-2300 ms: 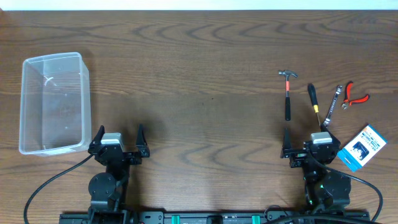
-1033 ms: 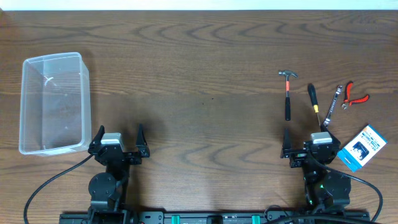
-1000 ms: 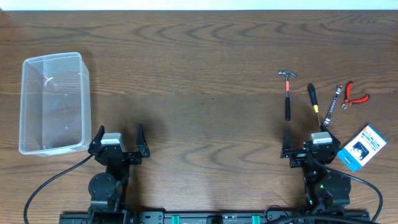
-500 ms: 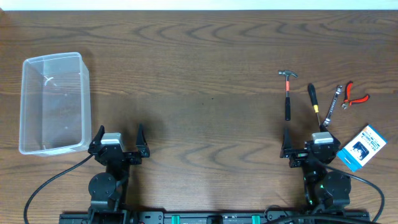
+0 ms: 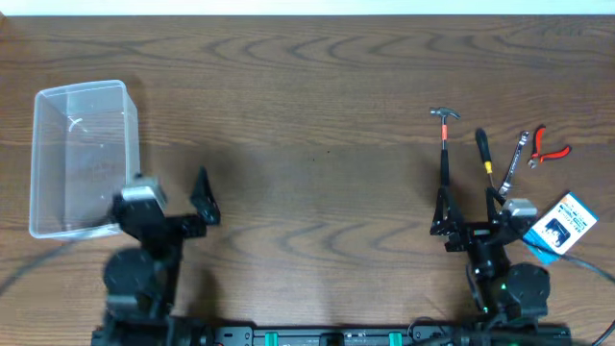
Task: Pack container
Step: 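Reach the left gripper to the clear container's far edge and grasp it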
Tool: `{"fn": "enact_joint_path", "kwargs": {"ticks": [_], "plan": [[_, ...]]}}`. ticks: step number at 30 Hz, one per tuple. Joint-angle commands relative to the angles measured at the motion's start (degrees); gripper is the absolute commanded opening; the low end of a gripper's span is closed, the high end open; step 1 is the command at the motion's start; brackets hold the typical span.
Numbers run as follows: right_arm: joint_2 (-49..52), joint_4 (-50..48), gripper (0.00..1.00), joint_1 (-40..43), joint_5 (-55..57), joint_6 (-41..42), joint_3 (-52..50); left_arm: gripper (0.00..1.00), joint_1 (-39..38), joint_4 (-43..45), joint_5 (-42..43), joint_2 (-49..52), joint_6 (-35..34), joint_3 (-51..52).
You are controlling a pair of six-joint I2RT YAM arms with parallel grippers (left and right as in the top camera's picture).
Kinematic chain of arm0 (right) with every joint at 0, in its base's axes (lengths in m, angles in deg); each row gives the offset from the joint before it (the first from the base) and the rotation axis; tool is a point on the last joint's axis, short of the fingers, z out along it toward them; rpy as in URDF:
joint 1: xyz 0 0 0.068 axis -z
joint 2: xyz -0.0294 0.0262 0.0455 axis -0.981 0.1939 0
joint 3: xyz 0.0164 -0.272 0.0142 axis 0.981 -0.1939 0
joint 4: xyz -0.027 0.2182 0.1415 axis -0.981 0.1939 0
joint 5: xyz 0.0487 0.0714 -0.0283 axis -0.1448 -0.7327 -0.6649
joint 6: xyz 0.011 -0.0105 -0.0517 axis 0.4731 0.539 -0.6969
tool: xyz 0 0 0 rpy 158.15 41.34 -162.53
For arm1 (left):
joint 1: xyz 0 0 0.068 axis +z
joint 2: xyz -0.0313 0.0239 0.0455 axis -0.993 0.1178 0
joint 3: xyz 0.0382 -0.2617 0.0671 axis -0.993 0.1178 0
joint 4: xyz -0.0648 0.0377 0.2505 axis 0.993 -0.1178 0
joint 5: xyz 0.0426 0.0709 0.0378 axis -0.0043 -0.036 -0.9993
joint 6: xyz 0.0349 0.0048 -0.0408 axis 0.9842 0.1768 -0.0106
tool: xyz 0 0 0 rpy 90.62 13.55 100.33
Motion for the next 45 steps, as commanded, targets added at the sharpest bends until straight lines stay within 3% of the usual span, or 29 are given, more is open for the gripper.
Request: {"fn": "enact_joint_path", "kwargs": {"ticks": [1,7,12,15,18,19,21,23,28,35,40,45], "plan": [[6.75,1.49,0.99,-0.37,-4.61,-2.01,7.63,0.98,0.26,-6.12,-1.01,12.48,-0.52,-12.68],[25.38,14.67,0.99,-0.37,-5.97,-13.07,23.87,0.98,0.39,-30.80,-3.93,35.80,-0.70,-39.45],[40.85,31.36,0.99,-0.39,-5.99,-19.52,39.95,0.98,1.38,-53.55,-3.63,47.89,-0.70,-57.09],[48.09,39.10,0.99,-0.39,-6.71,-19.69,47.78,0.98,2.03,-63.19,-0.87,50.93,-0.72,-62.36],[52.02,41.20,0.99,-0.37,-10.99,-19.74,51.71,0.98,2.03,-66.29,0.04,50.90,-0.70,-62.55],[52.92,40.59,0.99,-0.37,-12.26,-19.74,52.26,0.98,2.03,-66.51,0.00,50.88,-0.63,-62.55],[54.18,39.19,0.83,-0.37,-13.29,-19.71,52.54,0.98,2.32,-65.35,-0.92,50.97,-0.28,-62.51],[55.43,38.21,0.79,-0.37,-13.16,-19.69,52.54,0.98,3.91,-62.27,-3.34,51.56,-1.88,-62.51],[57.90,38.23,0.77,-0.37,-13.16,-19.71,52.54,0.98,12.26,-50.49,-5.46,56.13,-2.69,-62.51],[58.62,40.24,0.78,-0.37,-12.98,-19.71,52.54,0.82,23.96,-41.51,-5.40,70.58,-2.67,-62.51],[58.62,41.44,0.77,-0.39,-13.00,-19.71,52.54,0.73,25.70,-40.83,-2.05,80.81,-1.33,-62.51],[58.62,41.88,0.77,-0.37,-12.98,-19.69,52.54,0.72,23.80,-38.71,-2.01,84.61,2.12,-62.51]]}}
